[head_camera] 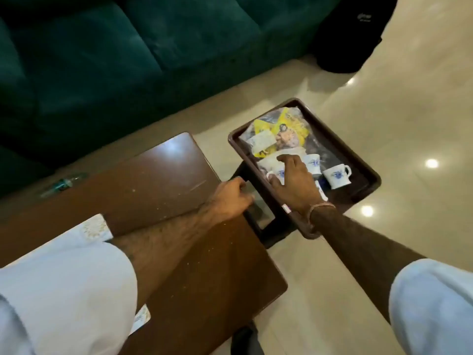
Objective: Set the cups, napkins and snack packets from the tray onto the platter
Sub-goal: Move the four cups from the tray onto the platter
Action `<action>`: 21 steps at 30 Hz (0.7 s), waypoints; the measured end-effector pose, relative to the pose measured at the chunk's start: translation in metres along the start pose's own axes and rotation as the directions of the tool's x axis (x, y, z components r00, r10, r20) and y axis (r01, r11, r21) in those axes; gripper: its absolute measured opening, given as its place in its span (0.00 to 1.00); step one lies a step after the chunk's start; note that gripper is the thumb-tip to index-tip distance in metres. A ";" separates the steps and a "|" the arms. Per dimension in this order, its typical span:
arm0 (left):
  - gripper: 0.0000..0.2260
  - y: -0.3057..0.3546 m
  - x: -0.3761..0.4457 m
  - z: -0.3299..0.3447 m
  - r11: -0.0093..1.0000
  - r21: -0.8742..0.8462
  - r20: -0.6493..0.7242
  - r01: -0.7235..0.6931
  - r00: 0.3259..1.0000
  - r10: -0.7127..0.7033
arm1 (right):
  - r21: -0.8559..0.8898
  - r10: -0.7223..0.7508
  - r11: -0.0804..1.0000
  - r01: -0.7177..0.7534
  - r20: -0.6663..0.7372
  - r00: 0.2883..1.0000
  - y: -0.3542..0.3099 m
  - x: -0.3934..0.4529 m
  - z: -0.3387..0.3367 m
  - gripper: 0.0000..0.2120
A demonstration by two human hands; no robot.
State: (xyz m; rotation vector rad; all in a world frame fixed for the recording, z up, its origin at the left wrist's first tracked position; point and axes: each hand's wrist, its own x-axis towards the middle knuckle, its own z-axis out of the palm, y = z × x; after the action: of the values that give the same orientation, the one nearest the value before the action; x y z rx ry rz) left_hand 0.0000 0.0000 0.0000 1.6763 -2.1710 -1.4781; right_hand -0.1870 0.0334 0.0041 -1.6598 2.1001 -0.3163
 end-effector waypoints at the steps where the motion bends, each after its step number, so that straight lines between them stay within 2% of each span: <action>1: 0.16 0.012 0.011 0.014 1.000 -0.009 0.031 -0.003 1.000 0.003 | -0.006 0.022 1.000 -0.023 -0.041 0.999 0.016 0.002 -0.007 0.24; 4: 0.12 0.048 0.035 0.054 1.000 0.009 0.063 0.015 0.998 -0.015 | -0.072 0.145 0.985 -0.156 -0.141 0.979 0.067 0.007 -0.029 0.23; 7: 0.16 0.076 0.057 0.095 1.000 0.014 0.025 0.008 1.000 -0.008 | -0.168 0.290 0.930 -0.327 -0.213 0.933 0.109 0.012 -0.044 0.25; 10: 0.23 0.095 0.073 0.128 0.999 0.009 -0.006 0.049 0.999 -0.049 | -0.159 0.464 0.863 -0.480 -0.132 0.876 0.146 0.018 -0.051 0.30; 14: 0.26 0.107 0.091 0.157 0.992 0.013 -0.058 0.127 0.990 -0.126 | -0.123 0.507 0.859 -0.497 0.067 0.859 0.181 0.026 -0.043 0.33; 21: 0.22 0.120 0.099 0.177 0.966 0.033 -0.143 0.255 0.958 -0.248 | -0.093 0.475 0.879 -0.467 0.090 0.875 0.192 0.032 -0.026 0.34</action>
State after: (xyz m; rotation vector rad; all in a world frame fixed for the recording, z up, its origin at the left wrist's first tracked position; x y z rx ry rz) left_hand -0.2238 0.0358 -0.0651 2.0712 -2.0029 -1.3172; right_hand -0.3707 0.0484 -0.0643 -1.1091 2.3609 0.0062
